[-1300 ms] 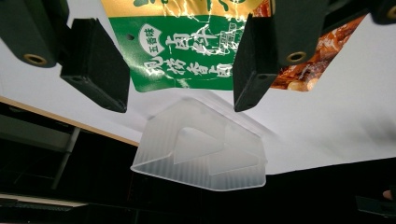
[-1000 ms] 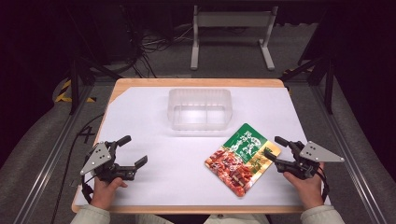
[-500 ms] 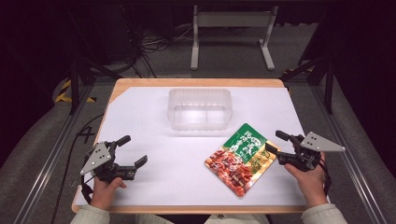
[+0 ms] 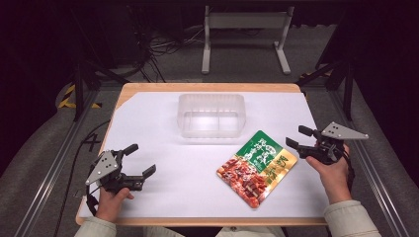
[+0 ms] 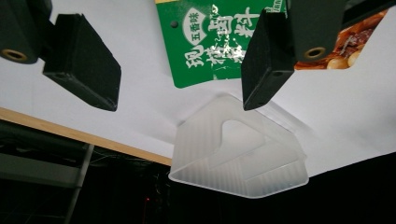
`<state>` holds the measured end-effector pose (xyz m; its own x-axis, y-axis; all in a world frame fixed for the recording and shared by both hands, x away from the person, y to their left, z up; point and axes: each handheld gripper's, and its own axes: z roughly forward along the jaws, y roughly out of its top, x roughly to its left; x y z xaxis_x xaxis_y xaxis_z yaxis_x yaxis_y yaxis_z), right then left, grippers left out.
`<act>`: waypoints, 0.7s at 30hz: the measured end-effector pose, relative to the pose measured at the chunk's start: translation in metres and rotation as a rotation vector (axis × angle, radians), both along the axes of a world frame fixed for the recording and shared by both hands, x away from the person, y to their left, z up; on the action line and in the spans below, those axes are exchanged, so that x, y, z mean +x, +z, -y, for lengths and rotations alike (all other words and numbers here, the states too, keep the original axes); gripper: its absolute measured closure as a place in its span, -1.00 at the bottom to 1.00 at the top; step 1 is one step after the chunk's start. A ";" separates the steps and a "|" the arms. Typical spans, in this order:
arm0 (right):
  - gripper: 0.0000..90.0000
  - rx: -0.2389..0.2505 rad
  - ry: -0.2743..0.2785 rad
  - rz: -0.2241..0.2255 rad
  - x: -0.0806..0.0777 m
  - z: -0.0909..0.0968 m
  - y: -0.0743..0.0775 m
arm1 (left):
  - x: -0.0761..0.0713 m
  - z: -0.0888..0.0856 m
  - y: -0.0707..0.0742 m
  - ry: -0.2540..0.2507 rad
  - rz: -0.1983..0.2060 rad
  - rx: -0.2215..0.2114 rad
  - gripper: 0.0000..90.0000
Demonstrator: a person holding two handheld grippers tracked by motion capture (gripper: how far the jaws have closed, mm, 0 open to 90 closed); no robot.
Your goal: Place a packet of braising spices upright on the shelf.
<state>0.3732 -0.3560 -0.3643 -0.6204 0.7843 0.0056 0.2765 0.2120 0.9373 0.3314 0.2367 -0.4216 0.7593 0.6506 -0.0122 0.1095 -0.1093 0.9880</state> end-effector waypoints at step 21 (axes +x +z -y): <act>-0.26 -0.098 0.009 -0.223 0.034 0.000 -0.003 | 0.000 0.000 -0.001 0.000 -0.006 0.007 -0.86</act>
<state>0.4069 -0.3555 -0.3675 -0.6196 0.7821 0.0670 0.4716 0.3027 0.8282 0.3317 0.2369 -0.4225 0.7592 0.6508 -0.0119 0.1149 -0.1160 0.9866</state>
